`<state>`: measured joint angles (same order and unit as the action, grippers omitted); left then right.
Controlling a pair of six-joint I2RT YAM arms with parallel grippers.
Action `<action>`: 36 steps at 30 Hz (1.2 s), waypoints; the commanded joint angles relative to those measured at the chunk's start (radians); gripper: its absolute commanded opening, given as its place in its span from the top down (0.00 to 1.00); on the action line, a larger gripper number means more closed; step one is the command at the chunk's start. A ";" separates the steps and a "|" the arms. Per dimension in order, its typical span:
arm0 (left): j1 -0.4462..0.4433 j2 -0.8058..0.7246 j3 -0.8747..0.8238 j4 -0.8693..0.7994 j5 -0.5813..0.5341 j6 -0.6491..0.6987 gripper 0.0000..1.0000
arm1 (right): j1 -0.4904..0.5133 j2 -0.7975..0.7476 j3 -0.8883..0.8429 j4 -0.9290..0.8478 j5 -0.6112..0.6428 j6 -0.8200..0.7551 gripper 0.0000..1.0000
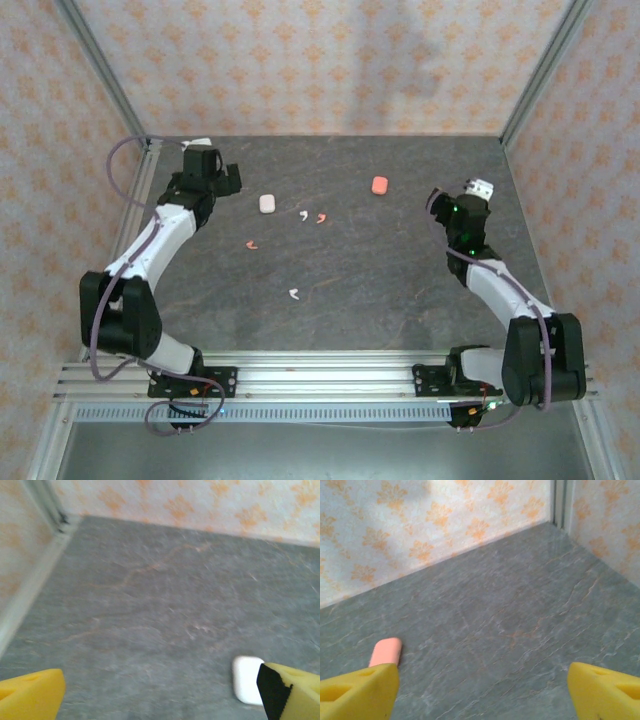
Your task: Insert the wireless bluetooth earbuds into the charging case
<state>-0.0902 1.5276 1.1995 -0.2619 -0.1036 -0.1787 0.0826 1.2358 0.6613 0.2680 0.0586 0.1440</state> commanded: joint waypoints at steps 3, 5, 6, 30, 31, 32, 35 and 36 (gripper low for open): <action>-0.034 0.135 0.111 -0.198 0.137 -0.124 0.04 | 0.104 0.097 0.139 -0.279 -0.044 0.080 0.14; -0.062 0.204 0.176 -0.247 0.134 -0.133 0.05 | 0.159 0.146 0.201 -0.318 -0.043 0.090 0.14; -0.076 0.235 0.207 -0.266 0.129 -0.133 0.06 | 0.182 0.171 0.229 -0.335 -0.045 0.092 0.14; -0.140 0.652 0.500 -0.363 0.127 -0.175 0.22 | 0.352 0.501 0.442 -0.340 -0.210 0.275 0.19; -0.140 0.659 0.504 -0.363 0.129 -0.174 0.23 | 0.352 0.504 0.443 -0.337 -0.215 0.280 0.19; -0.139 0.666 0.505 -0.363 0.131 -0.173 0.24 | 0.352 0.507 0.443 -0.334 -0.221 0.285 0.19; -0.138 0.683 0.503 -0.357 0.138 -0.168 0.27 | 0.354 0.515 0.448 -0.327 -0.232 0.295 0.19; -0.138 0.690 0.503 -0.356 0.143 -0.166 0.28 | 0.353 0.519 0.453 -0.329 -0.236 0.298 0.19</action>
<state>-0.2337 2.1960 1.6749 -0.5949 0.0238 -0.3431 0.4297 1.7443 1.0775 -0.0772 -0.1608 0.4137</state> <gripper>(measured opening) 0.728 0.810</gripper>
